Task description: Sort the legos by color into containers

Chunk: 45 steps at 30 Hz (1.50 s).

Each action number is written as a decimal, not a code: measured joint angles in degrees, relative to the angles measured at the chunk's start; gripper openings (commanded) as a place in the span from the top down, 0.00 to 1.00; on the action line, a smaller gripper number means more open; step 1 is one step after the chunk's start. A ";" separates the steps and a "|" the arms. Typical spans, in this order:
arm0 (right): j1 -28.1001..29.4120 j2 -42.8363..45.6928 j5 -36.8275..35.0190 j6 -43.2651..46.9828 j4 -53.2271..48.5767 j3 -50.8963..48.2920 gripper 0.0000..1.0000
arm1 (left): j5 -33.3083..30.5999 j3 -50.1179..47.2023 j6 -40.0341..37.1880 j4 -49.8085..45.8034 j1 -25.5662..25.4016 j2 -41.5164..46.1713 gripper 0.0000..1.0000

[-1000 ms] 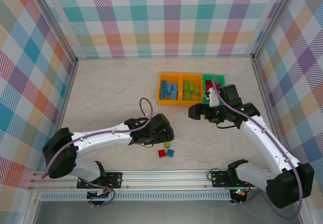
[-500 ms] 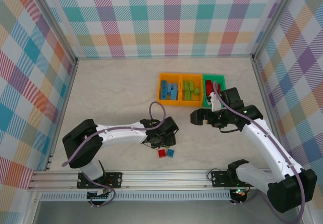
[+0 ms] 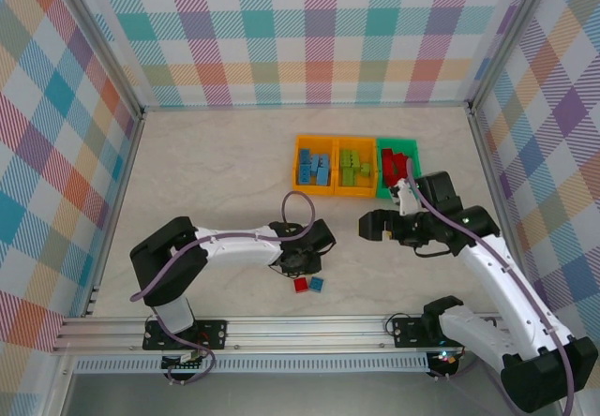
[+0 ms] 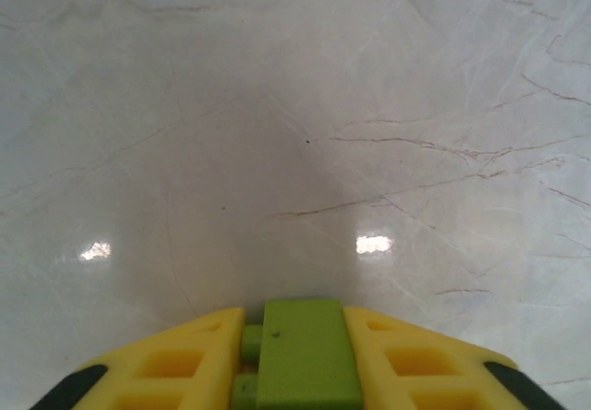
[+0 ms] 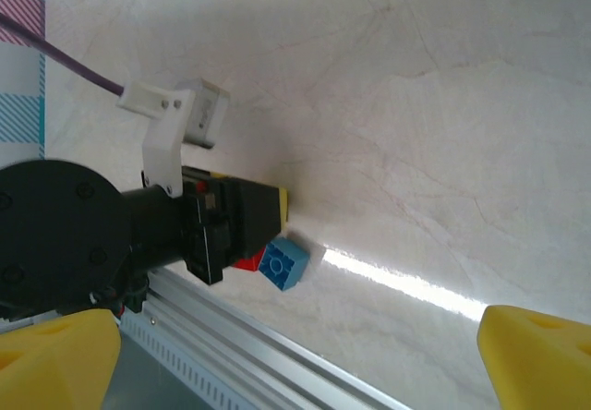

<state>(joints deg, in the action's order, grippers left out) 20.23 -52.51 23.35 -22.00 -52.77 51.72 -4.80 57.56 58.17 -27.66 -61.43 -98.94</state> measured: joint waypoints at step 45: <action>1.55 1.66 -3.87 -7.82 3.80 -3.21 0.00 | -1.22 44.44 -33.55 -0.83 17.07 -16.46 0.58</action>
<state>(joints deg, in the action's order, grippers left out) 21.78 -50.85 19.49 -29.82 -48.97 48.51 -6.02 102.00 24.62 -28.49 -44.36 -115.39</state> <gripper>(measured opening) 0.999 0.426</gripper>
